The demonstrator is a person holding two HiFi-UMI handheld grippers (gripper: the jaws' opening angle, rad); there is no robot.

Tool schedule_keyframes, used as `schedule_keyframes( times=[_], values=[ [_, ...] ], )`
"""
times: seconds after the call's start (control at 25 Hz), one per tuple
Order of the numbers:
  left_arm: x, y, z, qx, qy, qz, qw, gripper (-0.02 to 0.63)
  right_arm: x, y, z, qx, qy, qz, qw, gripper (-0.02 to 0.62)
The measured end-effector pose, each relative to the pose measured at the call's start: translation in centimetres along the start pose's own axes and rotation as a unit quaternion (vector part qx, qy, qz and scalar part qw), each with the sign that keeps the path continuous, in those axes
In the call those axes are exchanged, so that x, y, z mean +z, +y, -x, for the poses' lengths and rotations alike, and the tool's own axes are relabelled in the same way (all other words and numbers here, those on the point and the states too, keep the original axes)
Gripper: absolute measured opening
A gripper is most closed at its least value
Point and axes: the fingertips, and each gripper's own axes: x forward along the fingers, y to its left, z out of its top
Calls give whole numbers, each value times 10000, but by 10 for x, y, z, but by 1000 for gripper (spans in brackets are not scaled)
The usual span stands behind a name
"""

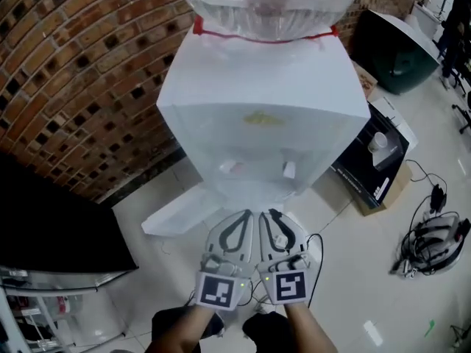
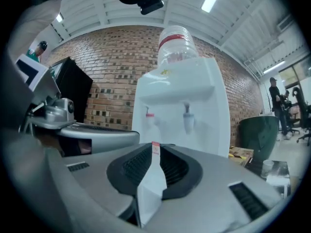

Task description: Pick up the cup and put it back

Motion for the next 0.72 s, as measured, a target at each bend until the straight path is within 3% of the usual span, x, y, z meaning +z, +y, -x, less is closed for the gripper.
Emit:
schedule_keyframes(
  times=[0.24, 0.32, 0.56, 0.64, 0.72],
  values=[
    [-95, -1, -2, -5, -142, 79, 9999, -3, -103, -1, -24, 185, 81, -47, 9998, 55],
    [-124, 1, -2, 9, -162, 122, 9998, -3, -136, 1, -34, 319, 181, 37, 9993, 114],
    [-201, 20, -4, 132, -141, 169, 9997, -3, -209, 3, -65, 315, 87, 203, 9993, 129],
    [-225, 25, -4, 189, -121, 116, 9997, -3, -236, 0, -74, 261, 97, 126, 9995, 211],
    [-247, 29, -3, 213, -61, 52, 9997, -3, -265, -3, -86, 210, 113, 101, 9997, 213]
  ],
)
